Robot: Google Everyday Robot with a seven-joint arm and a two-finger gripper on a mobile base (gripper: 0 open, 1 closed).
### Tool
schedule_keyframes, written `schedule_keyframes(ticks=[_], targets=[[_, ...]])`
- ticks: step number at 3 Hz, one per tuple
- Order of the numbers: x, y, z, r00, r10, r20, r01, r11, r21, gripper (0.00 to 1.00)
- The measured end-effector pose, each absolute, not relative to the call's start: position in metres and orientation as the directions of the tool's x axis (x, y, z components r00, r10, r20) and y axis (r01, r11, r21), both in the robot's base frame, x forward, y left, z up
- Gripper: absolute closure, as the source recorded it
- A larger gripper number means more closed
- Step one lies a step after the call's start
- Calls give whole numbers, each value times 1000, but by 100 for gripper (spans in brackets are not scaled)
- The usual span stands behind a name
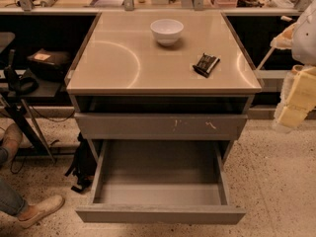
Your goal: Close middle drawer
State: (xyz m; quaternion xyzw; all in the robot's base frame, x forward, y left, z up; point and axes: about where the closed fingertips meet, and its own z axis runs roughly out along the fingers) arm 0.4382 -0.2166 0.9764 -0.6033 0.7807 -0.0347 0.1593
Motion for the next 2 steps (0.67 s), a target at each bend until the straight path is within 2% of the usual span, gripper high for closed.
schedule_keyframes(ticks=[2], targets=[[428, -217, 967, -214, -951, -224, -928, 270, -258, 0]])
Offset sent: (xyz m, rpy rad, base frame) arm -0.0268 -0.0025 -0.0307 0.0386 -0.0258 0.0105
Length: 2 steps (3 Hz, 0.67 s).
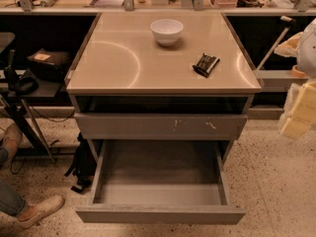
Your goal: Close middle drawer
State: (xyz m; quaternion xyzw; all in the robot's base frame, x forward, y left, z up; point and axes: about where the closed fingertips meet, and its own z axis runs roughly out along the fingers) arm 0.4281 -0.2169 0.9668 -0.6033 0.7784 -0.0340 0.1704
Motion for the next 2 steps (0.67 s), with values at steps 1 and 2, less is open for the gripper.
schedule_keyframes(ticks=[1, 2], targets=[[397, -208, 945, -157, -943, -294, -926, 244, -289, 0], [369, -196, 894, -108, -907, -407, -926, 242, -291, 0]])
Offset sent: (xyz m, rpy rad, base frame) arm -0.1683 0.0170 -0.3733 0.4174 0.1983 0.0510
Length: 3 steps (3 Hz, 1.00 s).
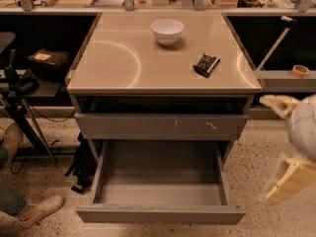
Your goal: Close middle drawer
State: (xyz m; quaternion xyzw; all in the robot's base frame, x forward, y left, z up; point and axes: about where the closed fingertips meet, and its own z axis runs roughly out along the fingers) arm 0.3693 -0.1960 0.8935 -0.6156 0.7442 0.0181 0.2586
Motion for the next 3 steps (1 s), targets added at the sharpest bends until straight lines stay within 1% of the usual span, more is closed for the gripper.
schedule_keyframes(ticks=[1, 2, 3], targets=[[353, -196, 800, -129, -831, -541, -929, 292, -227, 0], [322, -200, 669, -203, -782, -589, -948, 307, -81, 0], [300, -190, 620, -259, -745, -615, -951, 308, 27, 0]])
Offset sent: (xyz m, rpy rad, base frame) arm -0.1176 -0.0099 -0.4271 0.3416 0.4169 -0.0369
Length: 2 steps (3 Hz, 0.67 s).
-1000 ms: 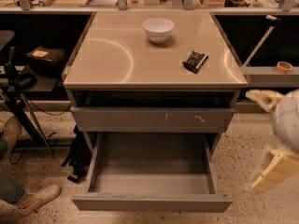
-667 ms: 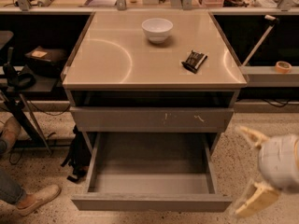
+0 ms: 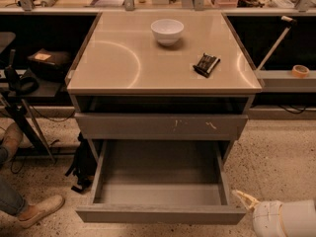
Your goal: Close middle drawer
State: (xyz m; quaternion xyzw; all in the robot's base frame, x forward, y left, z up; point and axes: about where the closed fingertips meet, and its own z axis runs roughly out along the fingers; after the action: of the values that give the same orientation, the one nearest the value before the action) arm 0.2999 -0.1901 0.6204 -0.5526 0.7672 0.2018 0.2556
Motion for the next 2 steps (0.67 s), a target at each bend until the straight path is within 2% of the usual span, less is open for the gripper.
schedule_keyframes(ticks=[1, 2], targets=[[292, -184, 620, -237, -748, -620, -949, 314, -17, 0], [272, -163, 578, -224, -711, -666, -946, 323, -26, 0]])
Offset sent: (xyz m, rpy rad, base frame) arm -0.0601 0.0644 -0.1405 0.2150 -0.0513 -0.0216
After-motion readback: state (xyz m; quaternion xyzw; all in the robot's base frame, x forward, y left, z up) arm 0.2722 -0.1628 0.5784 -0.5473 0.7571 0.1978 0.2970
